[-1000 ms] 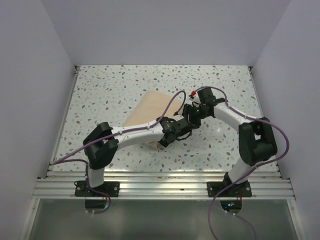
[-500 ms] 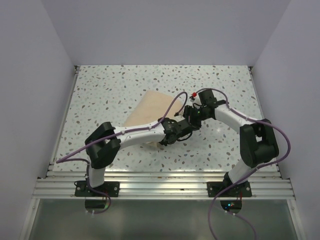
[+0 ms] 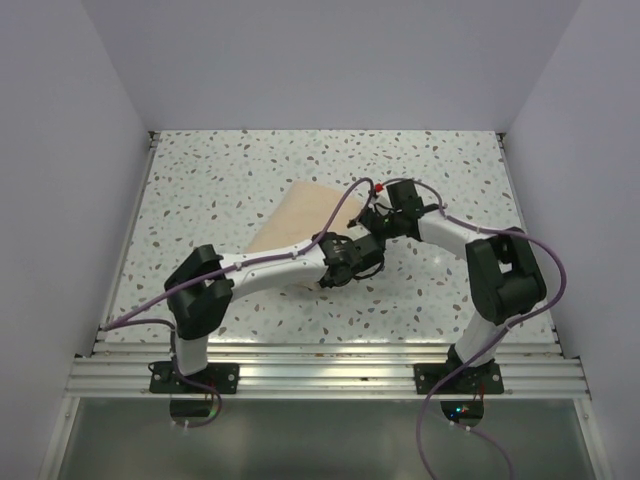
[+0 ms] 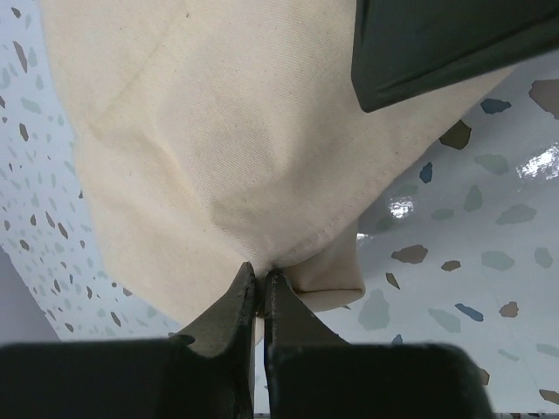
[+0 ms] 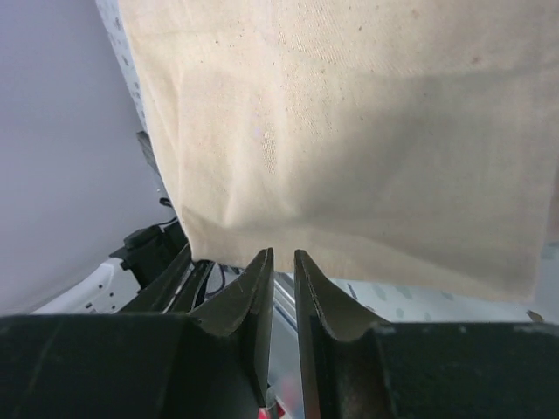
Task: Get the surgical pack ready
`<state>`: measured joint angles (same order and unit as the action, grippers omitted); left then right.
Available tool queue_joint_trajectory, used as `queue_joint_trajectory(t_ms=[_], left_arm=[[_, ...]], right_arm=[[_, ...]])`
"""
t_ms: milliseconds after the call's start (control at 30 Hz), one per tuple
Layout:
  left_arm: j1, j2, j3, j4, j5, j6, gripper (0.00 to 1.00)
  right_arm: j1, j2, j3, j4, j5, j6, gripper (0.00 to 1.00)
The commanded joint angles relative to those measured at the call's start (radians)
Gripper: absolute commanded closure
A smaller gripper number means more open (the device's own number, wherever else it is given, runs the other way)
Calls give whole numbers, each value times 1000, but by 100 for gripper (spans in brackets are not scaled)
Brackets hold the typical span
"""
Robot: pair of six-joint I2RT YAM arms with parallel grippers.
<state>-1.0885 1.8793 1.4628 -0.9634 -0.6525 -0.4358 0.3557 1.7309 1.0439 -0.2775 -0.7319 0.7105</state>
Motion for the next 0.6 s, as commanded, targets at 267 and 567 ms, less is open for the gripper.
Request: queue_joint_trajectory(t_ms=[267, 567], left_arm=[[1, -166, 33, 40, -101, -26, 100], [1, -157, 53, 80, -62, 9, 100]], right_arm=[[75, 65, 11, 254, -32, 194, 91], [143, 125, 36, 615, 21, 477, 100]])
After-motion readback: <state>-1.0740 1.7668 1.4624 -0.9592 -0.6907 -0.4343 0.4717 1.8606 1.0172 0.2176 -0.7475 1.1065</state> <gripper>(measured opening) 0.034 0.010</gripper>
